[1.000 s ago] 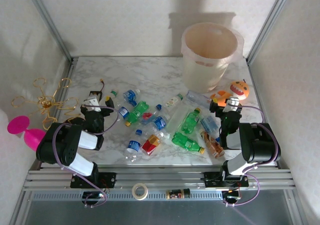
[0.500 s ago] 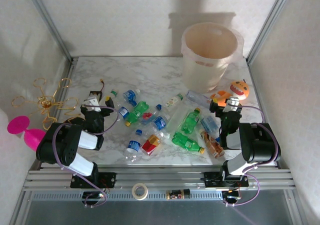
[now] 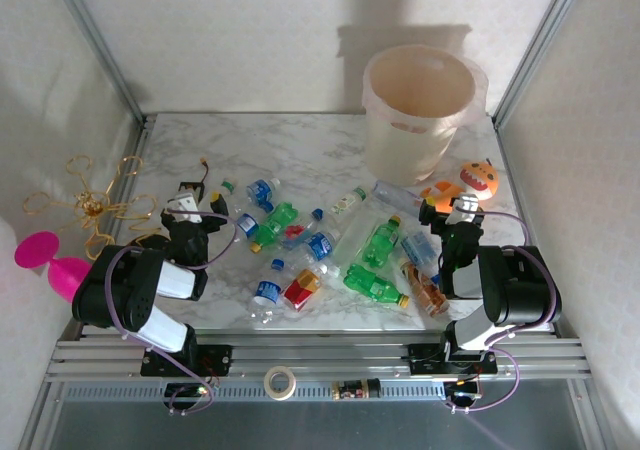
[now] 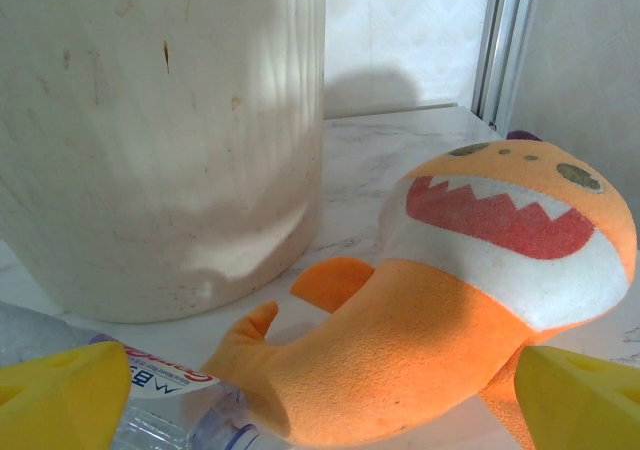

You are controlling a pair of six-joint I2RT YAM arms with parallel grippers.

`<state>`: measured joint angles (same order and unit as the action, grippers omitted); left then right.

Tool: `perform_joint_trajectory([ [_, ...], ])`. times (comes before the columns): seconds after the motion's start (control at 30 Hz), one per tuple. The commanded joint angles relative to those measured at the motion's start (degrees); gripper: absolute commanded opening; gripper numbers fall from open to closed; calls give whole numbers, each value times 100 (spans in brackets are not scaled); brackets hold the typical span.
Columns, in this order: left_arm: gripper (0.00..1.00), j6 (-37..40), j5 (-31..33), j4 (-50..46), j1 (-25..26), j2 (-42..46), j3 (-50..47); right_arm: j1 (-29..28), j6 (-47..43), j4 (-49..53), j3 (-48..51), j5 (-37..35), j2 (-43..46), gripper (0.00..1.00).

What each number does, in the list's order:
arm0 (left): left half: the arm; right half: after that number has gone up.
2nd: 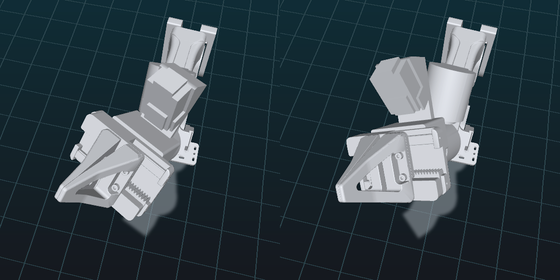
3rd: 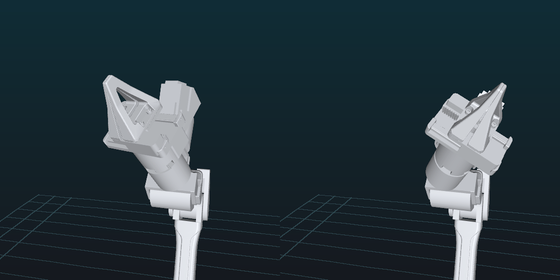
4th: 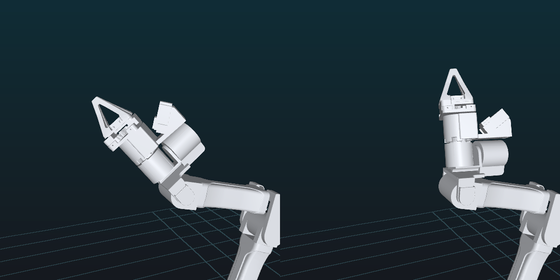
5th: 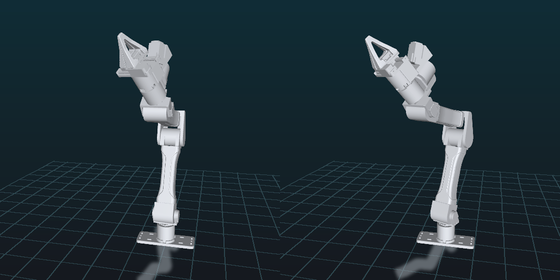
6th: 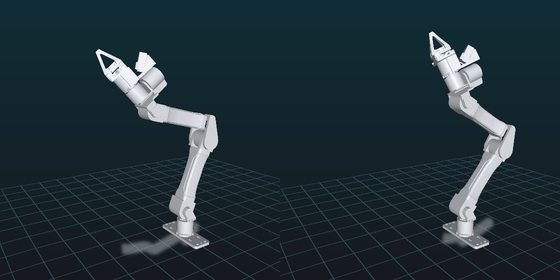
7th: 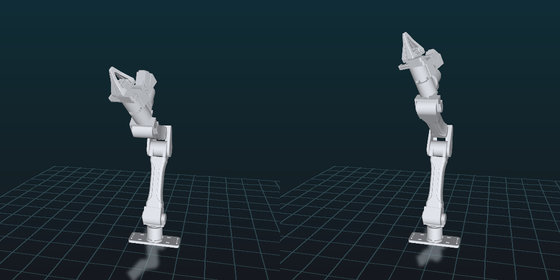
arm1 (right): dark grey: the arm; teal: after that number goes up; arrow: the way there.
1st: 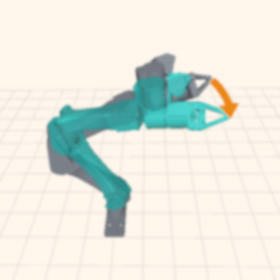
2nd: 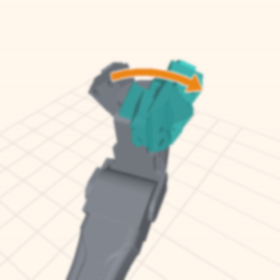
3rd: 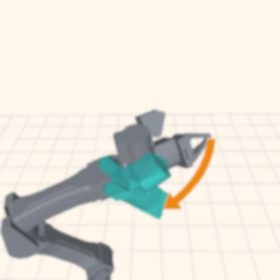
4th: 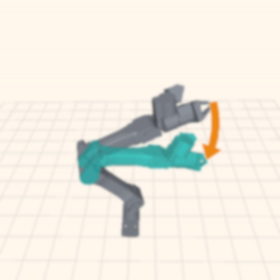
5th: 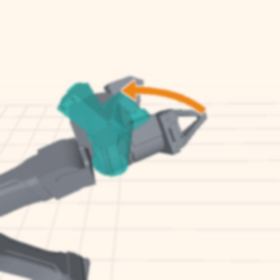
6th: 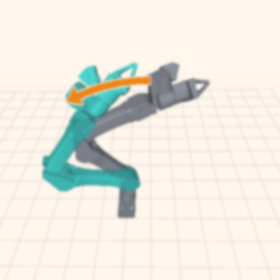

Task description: Put the plastic bottles in the bin

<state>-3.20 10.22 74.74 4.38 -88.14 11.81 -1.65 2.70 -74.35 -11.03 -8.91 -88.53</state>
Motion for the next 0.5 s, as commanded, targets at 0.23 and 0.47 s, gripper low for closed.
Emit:
perform_joint_trajectory([
  [0.23,99,93,512,-755,232,547,290,-189,-247,890,-315,-189,738,99],
  [0.47,99,-256,1198,-3014,705,1482,1210,-497,257,2600,-947,-826,1833,99],
])
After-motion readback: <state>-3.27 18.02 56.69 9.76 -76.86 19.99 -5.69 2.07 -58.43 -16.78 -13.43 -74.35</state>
